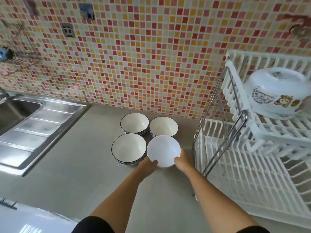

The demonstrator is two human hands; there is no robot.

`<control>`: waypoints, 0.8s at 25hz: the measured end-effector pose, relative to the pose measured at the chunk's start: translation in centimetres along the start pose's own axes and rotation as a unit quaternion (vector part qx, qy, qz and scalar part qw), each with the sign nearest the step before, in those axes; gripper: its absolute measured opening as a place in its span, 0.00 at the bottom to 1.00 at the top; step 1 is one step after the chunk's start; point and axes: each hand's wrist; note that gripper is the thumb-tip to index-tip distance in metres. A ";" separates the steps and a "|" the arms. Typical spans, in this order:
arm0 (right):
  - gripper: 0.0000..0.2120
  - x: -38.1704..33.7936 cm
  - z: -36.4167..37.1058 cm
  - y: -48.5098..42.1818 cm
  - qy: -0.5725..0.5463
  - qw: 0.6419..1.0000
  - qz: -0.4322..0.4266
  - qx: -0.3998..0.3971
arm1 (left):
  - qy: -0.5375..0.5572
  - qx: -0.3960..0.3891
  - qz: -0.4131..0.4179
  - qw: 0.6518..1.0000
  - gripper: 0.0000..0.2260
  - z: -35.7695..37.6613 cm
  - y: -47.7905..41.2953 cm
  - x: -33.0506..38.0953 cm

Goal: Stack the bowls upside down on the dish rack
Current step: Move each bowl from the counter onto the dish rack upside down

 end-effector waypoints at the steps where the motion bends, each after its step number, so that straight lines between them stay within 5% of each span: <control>1: 0.22 -0.6 -0.3 0.8 -0.003 1.000 -0.012 0.009 | 0.013 0.005 0.012 1.000 0.24 -0.4 0.9 0.3; 5: 0.22 -3.2 -1.4 4.9 -0.034 0.996 -0.075 0.043 | 0.031 0.068 0.010 0.997 0.22 -3.2 5.1 1.4; 8: 0.24 -5.3 -2.2 8.9 -0.086 0.983 -0.152 0.056 | 0.129 0.103 0.102 0.981 0.28 -6.2 8.8 1.3; 13: 0.15 -9.9 -5.3 17.2 -0.170 0.938 -0.293 0.072 | 0.250 0.135 0.279 0.917 0.25 -11.8 15.3 4.7; 16: 0.20 -13.1 -9.1 21.2 -0.333 0.887 -0.320 0.026 | 0.335 0.125 0.339 0.870 0.24 -14.2 19.8 8.8; 20: 0.20 -15.2 -16.6 24.1 -0.321 0.865 -0.385 -0.023 | 0.401 0.140 0.401 0.812 0.19 -14.7 24.7 14.7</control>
Point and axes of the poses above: each hand's wrist, its own y-axis away from the middle knuckle, its own z-axis out of the palm, x = y × z, and after that the axes turned 13 degrees about -y, right-handed
